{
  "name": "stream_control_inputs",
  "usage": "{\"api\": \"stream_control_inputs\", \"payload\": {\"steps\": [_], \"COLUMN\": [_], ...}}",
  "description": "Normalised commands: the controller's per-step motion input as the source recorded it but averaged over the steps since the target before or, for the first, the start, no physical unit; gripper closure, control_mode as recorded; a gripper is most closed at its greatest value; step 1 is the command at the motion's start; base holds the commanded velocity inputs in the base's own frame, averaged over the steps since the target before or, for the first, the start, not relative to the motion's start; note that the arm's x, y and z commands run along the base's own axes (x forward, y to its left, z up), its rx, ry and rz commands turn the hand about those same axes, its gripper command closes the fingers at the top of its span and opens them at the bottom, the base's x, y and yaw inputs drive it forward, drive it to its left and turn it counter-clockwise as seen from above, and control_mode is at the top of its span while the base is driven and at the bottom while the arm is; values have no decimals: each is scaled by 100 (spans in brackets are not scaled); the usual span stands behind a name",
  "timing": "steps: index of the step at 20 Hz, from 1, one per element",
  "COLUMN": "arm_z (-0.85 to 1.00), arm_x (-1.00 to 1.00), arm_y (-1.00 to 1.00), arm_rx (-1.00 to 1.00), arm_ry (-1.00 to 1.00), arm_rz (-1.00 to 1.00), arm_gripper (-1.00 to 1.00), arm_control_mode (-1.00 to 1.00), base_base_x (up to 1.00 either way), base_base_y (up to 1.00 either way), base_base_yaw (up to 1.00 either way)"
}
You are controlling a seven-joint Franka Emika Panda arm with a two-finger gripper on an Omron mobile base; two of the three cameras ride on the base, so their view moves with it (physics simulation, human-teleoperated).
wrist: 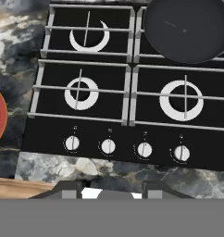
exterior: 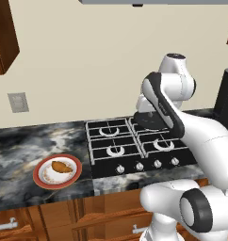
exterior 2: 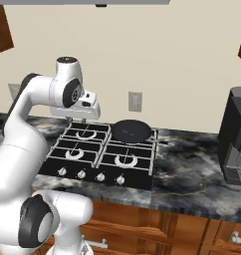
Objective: Pick the croissant and place it on the pan. Then turn on the stove to warm the croissant.
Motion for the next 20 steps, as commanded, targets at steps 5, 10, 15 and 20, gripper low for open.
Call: {"api": "stream_control_inputs", "payload": {"steps": [5, 10, 15, 20], "arm_z": [-4, -15, -15, -8], "arm_x": [-7, -16, -11, -9], "arm_y": [0, 2, 10, 13], "arm_rx": [0, 0, 0, 0], "arm_ry": [0, 0, 0, 0], "arm_rz": [1, 7, 9, 8], "arm_gripper": [-100, -100, -100, -100], "arm_control_mode": [-100, -100, -100, -100], "base_base_x": [0, 0, 0, 0], "base_base_y": [0, 0, 0, 0], "base_base_yaw": [0, 0, 0, 0]}}
